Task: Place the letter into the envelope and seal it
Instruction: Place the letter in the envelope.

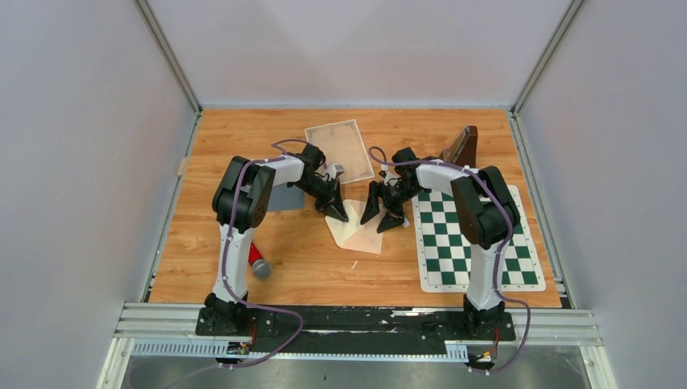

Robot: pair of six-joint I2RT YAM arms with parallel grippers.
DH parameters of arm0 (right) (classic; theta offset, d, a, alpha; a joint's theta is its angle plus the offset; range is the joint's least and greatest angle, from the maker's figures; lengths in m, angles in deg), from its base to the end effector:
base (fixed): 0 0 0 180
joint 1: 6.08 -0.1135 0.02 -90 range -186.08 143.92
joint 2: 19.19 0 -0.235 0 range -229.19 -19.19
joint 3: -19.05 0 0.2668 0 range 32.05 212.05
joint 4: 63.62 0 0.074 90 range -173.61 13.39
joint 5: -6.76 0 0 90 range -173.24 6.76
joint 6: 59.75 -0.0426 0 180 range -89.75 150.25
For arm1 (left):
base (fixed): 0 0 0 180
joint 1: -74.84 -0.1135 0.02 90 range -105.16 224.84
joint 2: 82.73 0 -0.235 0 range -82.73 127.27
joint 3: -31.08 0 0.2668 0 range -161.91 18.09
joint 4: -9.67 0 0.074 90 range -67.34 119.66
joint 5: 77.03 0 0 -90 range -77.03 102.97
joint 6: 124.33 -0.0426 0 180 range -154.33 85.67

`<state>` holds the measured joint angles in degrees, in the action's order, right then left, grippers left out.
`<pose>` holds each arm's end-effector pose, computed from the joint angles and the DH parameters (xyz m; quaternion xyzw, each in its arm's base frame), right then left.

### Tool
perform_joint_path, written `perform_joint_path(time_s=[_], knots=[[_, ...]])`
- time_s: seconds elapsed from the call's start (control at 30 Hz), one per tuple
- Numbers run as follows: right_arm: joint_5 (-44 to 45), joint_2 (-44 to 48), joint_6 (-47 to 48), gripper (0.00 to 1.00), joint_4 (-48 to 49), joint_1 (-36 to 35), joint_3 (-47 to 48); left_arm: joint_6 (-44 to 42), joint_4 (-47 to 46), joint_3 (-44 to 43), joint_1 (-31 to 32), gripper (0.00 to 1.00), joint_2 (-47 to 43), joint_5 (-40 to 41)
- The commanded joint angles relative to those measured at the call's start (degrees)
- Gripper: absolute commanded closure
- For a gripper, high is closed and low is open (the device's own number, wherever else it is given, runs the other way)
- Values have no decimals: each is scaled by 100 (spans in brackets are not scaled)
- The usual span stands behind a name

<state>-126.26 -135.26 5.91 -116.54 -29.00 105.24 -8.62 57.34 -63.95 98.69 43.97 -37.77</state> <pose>0.3274 0.1700 0.0874 0.0115 -0.9287 -0.3587 0.0932 0.3582 -0.1944 0.0626 -0.0252 -0.9002 0.4225 0.1026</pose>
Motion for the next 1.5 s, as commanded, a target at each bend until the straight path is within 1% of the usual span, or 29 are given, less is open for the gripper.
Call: perform_joint_path(time_s=[0.0,0.2,0.37,0.47,0.6,0.77,0.8,0.83,0.87,0.9,0.97,1.07,1.17,1.27,1.37,1.47], knots=[[328,-392,52,35,70,-100,-133,4,-203,-201,154,100,280,186],[398,-292,128,35,13,-72,-86,-382,369,-465,163,100,305,769],[508,319,453,34,-305,65,40,-517,501,-390,163,100,154,835],[772,568,618,33,-538,114,20,-564,554,-368,163,100,114,835],[883,370,503,32,-532,275,-63,-556,574,-349,164,100,87,817],[1058,4,272,32,-226,341,161,-564,649,-403,163,100,144,807],[1060,-43,241,32,-179,346,224,-575,669,-423,163,98,149,805],[1070,-91,205,32,-139,343,286,-596,722,-447,163,92,157,825],[1094,-127,180,32,-108,339,346,-595,754,-480,159,88,160,914],[1102,-164,157,32,-78,340,386,-583,838,-497,157,81,129,977],[1102,-224,133,32,-52,338,431,-563,951,-528,115,74,17,1184],[1059,-280,131,32,-51,340,380,-557,1055,-448,-23,69,-196,1449],[922,-358,119,32,-27,340,238,-608,1084,-369,-140,70,-342,1373],[813,-431,45,33,59,334,127,-633,1072,-258,-175,75,-343,1245],[715,-474,17,33,117,324,115,-637,1013,-144,-188,77,-349,1221],[647,-495,8,34,134,290,139,-661,1051,-133,-197,84,-343,1332]])
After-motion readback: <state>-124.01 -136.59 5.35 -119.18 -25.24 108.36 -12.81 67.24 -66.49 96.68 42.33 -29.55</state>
